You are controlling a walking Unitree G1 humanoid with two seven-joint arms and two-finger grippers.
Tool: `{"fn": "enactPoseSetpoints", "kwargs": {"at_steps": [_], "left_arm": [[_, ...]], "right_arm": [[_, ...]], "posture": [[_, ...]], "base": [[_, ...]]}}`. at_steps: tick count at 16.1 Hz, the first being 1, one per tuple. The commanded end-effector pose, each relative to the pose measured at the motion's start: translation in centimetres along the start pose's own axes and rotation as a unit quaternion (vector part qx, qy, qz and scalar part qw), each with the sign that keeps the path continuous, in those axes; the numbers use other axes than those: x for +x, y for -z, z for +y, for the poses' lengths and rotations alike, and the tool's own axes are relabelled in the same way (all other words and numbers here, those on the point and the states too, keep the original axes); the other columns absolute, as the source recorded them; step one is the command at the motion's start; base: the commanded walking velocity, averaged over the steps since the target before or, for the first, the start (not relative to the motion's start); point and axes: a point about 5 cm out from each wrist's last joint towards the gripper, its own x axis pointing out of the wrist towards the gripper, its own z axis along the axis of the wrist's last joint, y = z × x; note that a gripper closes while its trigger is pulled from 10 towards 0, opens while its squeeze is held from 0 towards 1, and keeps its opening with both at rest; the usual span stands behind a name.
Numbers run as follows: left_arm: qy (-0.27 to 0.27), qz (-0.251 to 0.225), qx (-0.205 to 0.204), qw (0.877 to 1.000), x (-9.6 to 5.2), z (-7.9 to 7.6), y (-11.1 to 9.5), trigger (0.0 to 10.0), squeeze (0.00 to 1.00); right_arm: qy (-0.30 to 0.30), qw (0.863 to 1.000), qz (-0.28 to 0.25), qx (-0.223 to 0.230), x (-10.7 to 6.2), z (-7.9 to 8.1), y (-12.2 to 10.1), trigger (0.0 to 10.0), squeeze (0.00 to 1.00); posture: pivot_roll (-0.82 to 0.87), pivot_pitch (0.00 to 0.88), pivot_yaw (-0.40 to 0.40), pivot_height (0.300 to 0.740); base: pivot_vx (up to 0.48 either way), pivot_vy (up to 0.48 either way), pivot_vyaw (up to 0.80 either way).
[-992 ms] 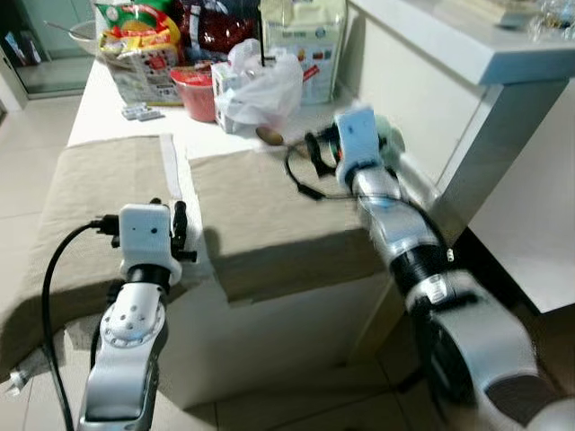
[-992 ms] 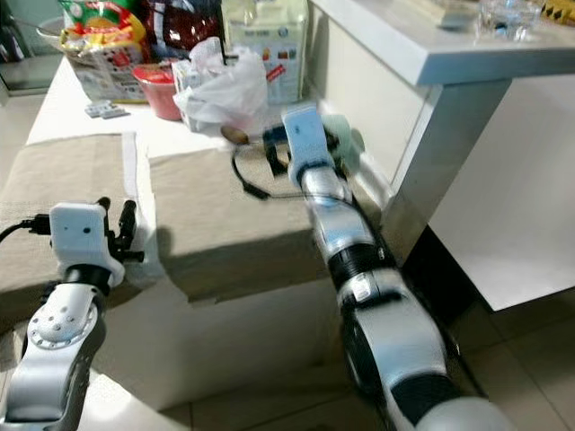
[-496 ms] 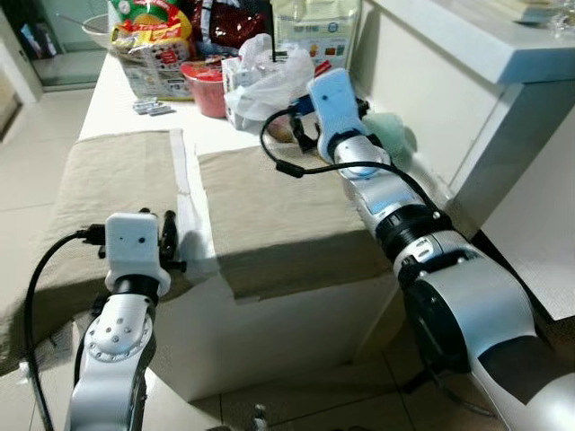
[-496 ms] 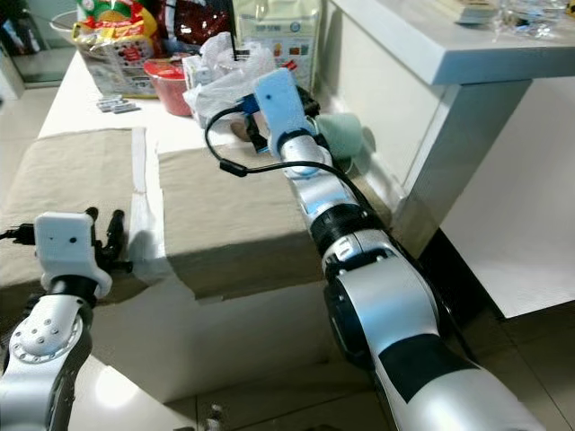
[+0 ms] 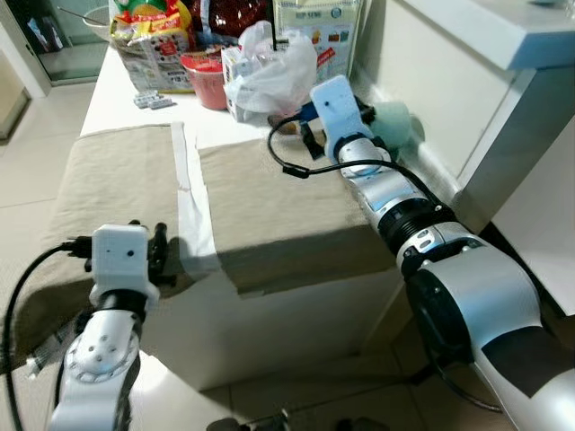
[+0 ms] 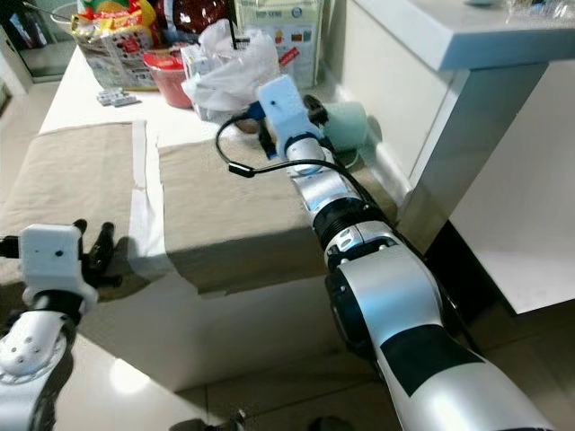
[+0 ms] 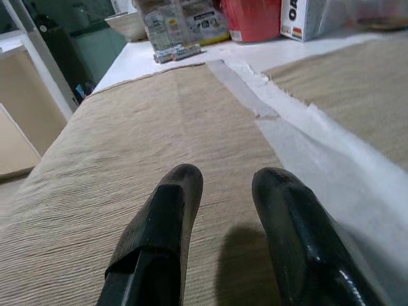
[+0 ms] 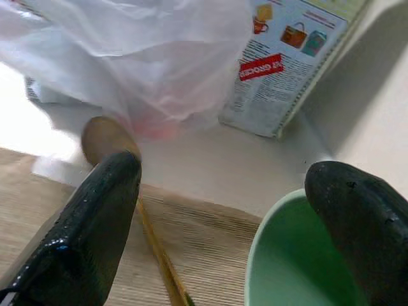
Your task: Setting the table
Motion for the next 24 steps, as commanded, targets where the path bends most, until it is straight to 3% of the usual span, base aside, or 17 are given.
{"fn": "enactPoseSetpoints", "kwargs": {"at_steps": [1,7,12,18,21,24], "left_arm": [[-0.003,0.003,0.005,1.000,-0.5,0.6,-0.2,10.0,0.00],[-0.003,0.018,0.015,1.000,-2.0,1.1,-0.6,10.0,0.00],[-0.004,0.035,0.018,0.999,-3.1,1.3,-0.6,10.0,0.00],[0.001,0.037,0.014,0.999,-3.0,1.0,-1.0,10.0,0.00],[0.003,0.041,0.012,0.999,-3.2,0.8,-0.9,10.0,0.00],[0.007,0.048,0.013,0.999,-3.6,0.7,-0.9,10.0,0.00]], "right_arm": [[0.008,0.999,0.038,0.011,-0.1,-0.2,1.2,10.0,0.00],[-0.013,0.992,0.111,0.064,-1.0,1.9,4.5,10.0,0.00],[-0.024,0.985,0.149,0.078,-1.7,3.1,6.5,10.0,0.00],[-0.042,0.963,0.191,0.183,-2.3,4.1,7.6,10.0,0.00],[-0.043,0.967,0.175,0.179,-2.2,4.1,7.3,10.0,0.00],[-0.048,0.967,0.183,0.173,-2.7,4.9,8.4,10.0,0.00]], "posture": [[0.20,0.138,0.056,0.740],[0.25,0.189,0.065,0.740],[0.26,0.226,0.065,0.740],[0.25,0.232,0.059,0.740],[0.25,0.242,0.057,0.740],[0.26,0.258,0.064,0.740]], "base": [[0.000,0.000,0.00],[0.000,0.000,0.00],[0.000,0.000,0.00],[0.000,0.000,0.00],[0.000,0.000,0.00],[0.000,0.000,0.00]]}}
